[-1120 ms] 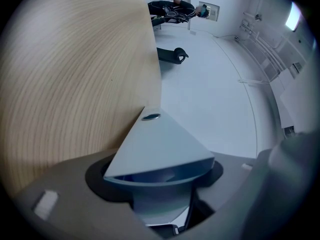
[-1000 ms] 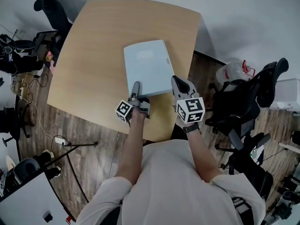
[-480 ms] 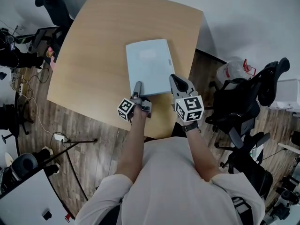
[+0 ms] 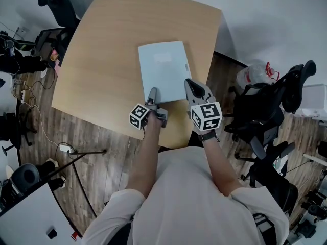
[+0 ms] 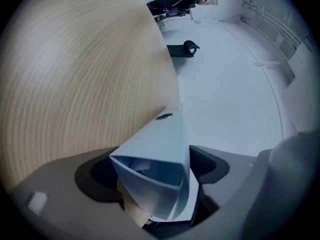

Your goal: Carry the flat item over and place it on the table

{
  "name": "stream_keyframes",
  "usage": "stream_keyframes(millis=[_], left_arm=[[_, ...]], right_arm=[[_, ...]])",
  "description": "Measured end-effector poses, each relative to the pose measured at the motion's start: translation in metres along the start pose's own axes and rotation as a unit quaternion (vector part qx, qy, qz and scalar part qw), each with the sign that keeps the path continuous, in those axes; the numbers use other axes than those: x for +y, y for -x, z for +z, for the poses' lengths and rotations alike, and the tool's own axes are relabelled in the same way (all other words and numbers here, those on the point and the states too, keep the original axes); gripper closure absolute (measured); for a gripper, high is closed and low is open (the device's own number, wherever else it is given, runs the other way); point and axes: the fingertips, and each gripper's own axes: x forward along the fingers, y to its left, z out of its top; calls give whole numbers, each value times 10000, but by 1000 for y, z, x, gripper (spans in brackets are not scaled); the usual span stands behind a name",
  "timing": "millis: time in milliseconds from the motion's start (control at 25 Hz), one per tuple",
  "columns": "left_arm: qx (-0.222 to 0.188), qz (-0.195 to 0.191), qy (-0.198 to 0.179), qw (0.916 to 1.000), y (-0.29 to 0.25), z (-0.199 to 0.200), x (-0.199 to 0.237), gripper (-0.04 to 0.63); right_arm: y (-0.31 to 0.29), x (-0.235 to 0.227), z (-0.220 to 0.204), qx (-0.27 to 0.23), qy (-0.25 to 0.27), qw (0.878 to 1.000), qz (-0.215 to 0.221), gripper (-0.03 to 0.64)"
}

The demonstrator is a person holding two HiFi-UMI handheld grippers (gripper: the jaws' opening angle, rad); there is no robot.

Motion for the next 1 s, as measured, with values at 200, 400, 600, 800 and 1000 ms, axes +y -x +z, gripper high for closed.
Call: stream_keyframes(millis=[200, 400, 600, 800, 1000], left_arm=[[-53, 302, -362, 9989, 5, 0, 1, 172], [-101, 529, -860, 9948, 9, 3, 3, 163], [-211, 792, -1534, 9848, 19, 17, 4, 155], [-300, 1093, -2374, 9648, 28, 30, 1, 137], [74, 1305, -4192, 8984, 32, 26, -6, 135]], right_arm=[[3, 5, 0, -11, 27, 10000, 32, 604], [5, 4, -2, 0, 39, 10000, 45, 604], [7, 5, 0, -28, 60, 9999, 80, 604], [3, 17, 1, -23, 109, 9997, 229, 604], [2, 28, 2, -35, 139, 9993, 353, 604]])
